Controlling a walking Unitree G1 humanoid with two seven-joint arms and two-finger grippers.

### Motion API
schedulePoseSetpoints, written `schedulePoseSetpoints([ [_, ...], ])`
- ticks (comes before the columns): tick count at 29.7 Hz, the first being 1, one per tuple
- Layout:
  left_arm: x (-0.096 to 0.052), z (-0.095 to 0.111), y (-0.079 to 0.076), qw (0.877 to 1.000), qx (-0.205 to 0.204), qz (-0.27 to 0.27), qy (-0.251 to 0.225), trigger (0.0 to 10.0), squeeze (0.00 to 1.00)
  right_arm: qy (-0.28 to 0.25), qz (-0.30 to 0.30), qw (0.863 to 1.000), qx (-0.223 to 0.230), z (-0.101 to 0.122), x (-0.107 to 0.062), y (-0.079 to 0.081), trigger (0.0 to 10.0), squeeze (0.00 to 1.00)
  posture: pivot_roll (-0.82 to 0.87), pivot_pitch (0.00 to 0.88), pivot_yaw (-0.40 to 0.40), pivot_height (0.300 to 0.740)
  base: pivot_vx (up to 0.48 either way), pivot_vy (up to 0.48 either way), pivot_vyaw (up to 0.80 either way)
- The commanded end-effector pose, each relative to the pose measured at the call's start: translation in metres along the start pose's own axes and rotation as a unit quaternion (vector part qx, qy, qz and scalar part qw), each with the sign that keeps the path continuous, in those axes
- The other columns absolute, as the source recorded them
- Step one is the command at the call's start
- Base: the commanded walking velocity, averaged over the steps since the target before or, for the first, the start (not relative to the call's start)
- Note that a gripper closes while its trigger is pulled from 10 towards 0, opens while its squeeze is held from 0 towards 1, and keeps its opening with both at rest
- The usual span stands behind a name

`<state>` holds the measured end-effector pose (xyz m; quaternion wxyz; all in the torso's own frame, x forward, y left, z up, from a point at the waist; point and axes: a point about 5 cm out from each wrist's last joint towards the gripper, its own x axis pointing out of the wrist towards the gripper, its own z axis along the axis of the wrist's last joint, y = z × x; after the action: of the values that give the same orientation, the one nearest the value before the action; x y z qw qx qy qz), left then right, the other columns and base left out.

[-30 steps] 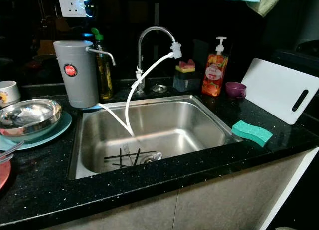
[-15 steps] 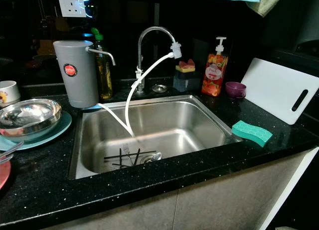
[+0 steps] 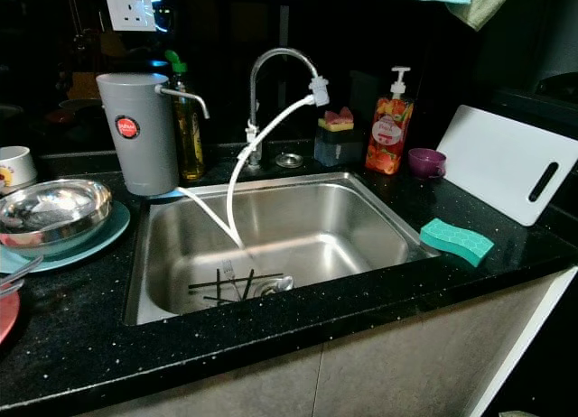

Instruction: Kitchen organization

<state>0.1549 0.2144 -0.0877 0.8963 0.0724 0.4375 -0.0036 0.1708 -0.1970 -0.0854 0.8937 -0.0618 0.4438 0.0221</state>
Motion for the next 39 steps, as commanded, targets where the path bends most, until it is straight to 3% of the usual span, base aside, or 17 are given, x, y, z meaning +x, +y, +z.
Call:
schedulePoseSetpoints([
  [1,0.0,-0.0017,-0.0027,1.0,0.004,-0.004,0.006,10.0,0.0,0.011,-0.002,1.0,-0.007,-0.0045,-0.0009,-0.0021,10.0,0.0,0.04,0.006,-0.075,0.74,0.0,0.0,0.0],
  [39,0.0004,-0.0002,-0.0037,1.0,0.004,-0.005,0.002,10.0,0.0,0.016,-0.002,1.0,-0.008,-0.0073,-0.0015,-0.0027,10.0,0.0,0.04,0.009,-0.077,0.74,0.0,0.0,0.0],
])
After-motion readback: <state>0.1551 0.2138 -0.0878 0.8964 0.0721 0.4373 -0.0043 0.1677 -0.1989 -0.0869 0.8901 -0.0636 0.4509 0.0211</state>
